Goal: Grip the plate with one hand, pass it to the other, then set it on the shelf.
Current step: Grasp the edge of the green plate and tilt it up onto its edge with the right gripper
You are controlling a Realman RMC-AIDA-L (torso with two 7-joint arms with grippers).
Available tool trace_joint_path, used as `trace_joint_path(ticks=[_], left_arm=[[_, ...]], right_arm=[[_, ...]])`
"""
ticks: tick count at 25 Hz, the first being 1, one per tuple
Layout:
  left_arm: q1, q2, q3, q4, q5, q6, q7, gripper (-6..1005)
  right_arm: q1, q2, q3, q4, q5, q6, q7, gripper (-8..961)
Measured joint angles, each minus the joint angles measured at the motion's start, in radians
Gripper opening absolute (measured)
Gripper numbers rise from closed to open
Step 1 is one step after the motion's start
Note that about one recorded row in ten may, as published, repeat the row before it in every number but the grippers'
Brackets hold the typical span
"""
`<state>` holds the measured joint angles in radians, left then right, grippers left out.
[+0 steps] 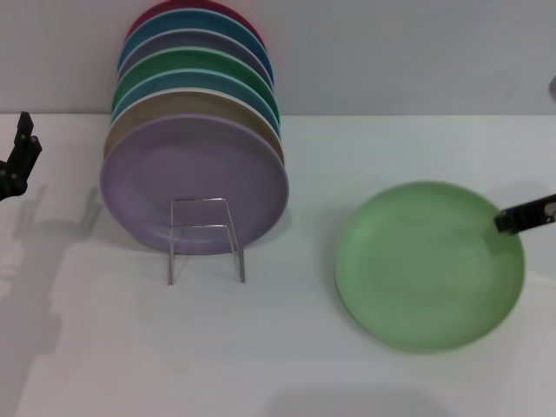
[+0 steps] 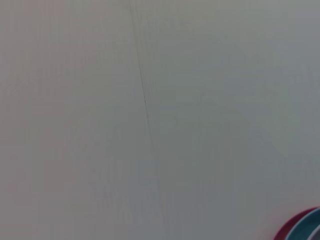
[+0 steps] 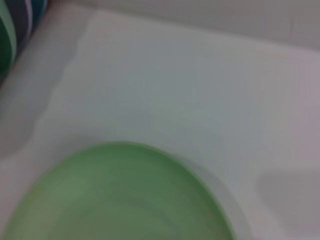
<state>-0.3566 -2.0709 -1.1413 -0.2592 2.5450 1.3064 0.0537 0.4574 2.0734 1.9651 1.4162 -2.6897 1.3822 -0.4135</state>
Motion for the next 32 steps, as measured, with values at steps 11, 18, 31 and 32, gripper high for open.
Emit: trace_joint_path(ticks=[11,18,31,32], left_arm=[[0.001,0.002,0.005,-0.024,0.008,0.05,-0.007,778],[0.014,0.006,0.004,-0.054,0.012,0.064,-0.008,777],[0.054,0.016,0.002,-0.14,0.056,0.098,-0.028,775],[0.054,0.016,0.002,-0.14,0.056,0.098,-0.028,774]], right_arm=[[-0.138,0.002,0.011,0.343,0.157,-0.011,-0.068,19],[-0.381,0.011,0.001,0.552,0.462,-0.213,-0.329,18],[-0.47,0.014,0.059,0.151,1.074,-0.308,-1.001,18],[-0.465,0.012,0.073,0.096,1.127,-0.292,-1.061,18]])
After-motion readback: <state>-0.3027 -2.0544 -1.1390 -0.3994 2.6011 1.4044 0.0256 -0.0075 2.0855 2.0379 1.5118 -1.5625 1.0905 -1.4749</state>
